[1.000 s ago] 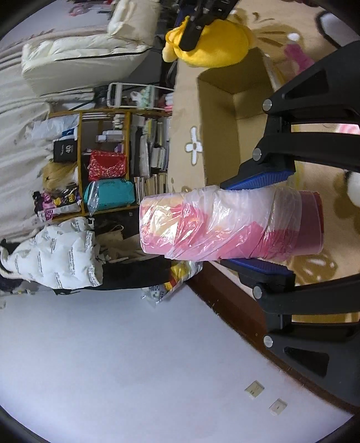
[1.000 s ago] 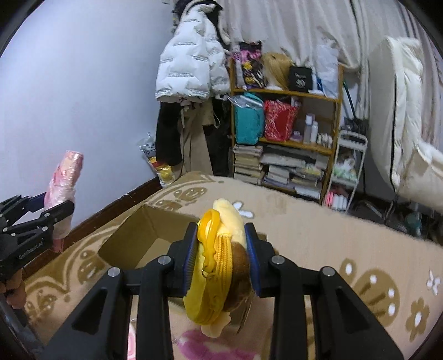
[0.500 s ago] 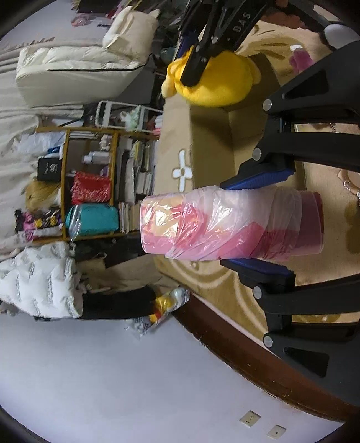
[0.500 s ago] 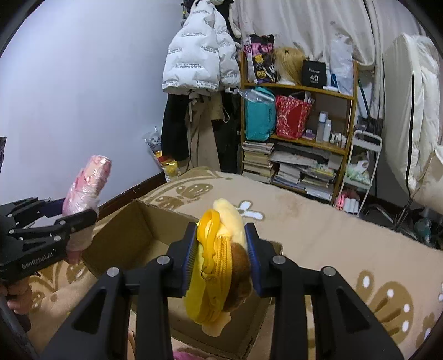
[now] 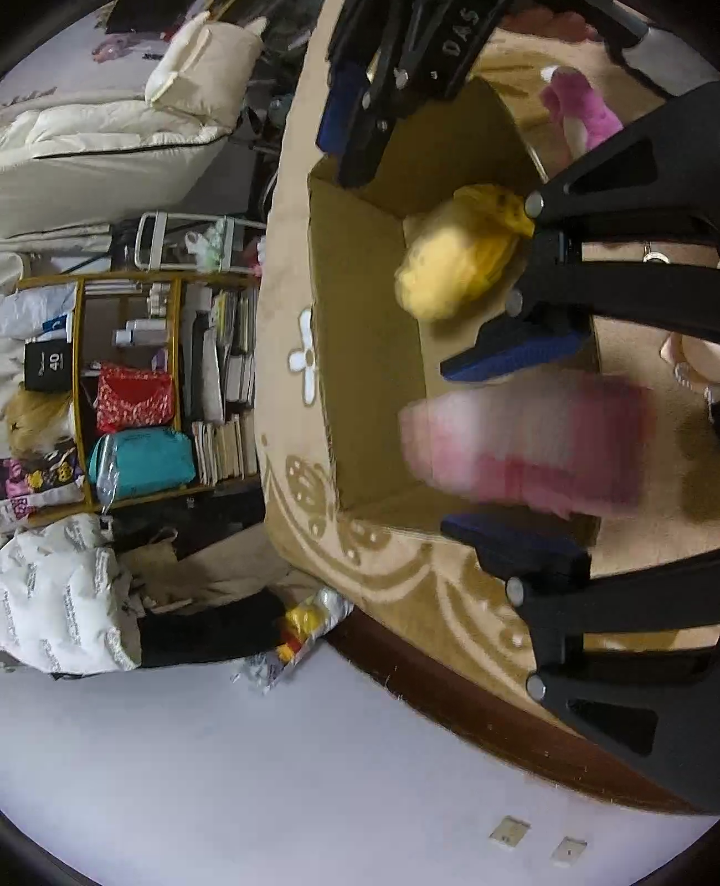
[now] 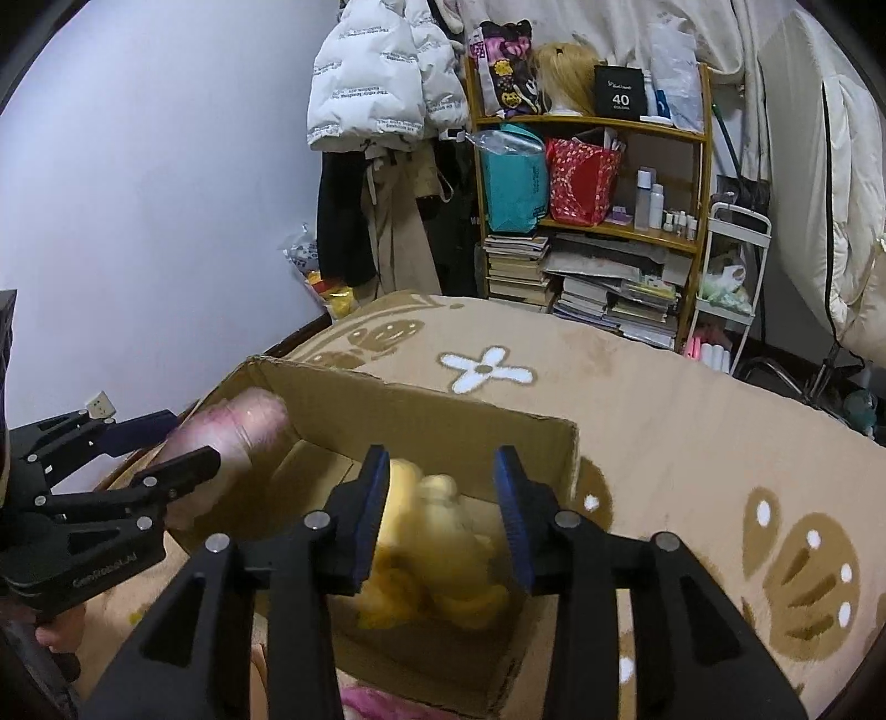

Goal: Organize soft objects
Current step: 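Open both tools to drop the pink pack and yellow bear into the box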

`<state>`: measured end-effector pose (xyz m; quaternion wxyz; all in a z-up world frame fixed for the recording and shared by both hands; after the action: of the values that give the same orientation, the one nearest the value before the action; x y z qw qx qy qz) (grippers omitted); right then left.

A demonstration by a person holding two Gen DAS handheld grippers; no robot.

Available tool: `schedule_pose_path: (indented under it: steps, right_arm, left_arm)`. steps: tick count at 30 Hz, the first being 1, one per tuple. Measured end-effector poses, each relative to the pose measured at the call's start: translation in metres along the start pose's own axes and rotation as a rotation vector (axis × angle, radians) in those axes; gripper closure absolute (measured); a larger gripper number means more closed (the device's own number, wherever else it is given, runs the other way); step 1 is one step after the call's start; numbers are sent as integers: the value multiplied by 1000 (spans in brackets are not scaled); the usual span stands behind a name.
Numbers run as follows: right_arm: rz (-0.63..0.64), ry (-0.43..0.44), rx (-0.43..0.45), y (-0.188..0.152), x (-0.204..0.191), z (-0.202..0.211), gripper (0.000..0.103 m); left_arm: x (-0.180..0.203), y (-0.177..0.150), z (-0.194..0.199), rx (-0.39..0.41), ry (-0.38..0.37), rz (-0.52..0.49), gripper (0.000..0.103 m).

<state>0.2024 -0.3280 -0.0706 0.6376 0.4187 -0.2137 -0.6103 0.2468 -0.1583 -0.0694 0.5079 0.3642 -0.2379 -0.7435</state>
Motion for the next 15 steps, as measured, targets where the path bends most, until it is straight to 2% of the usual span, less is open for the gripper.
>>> schedule_pose_path:
  steps: [1, 3, 5, 8, 11, 15]
  right_arm:
    - [-1, -2, -2, 1, 0, 0, 54]
    - [-6, -8, -5, 2, 1, 5, 40]
    - [-22, -14, 7, 3, 3, 11, 24]
    - [-64, -17, 17, 4, 5, 20, 12]
    - [-113, 10, 11, 5, 5, 30, 4]
    - [-130, 23, 39, 7, -3, 51, 0]
  left_arm:
    - [-2, 1, 3, 12, 21, -4, 41]
    - [-6, 2, 8, 24, 41, 1, 36]
    - [-12, 3, 12, 18, 51, 11, 23]
    - [-22, 1, 23, 14, 69, 20, 12]
    - [-33, -1, 38, 22, 94, 18, 7]
    - [-46, -5, 64, 37, 97, 21, 4]
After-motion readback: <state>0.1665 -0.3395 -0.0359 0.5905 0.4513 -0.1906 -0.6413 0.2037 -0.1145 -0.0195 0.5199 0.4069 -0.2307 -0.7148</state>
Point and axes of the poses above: each gripper's, at about its wrist camera, not at the fingertips, and z roughly against the way its jaws point, x to its right, y to its top, the point moved 5 cm from there along -z, roughly the way its jaws point, and after that the axes turned 14 degrees about y, right-handed, at the moved point
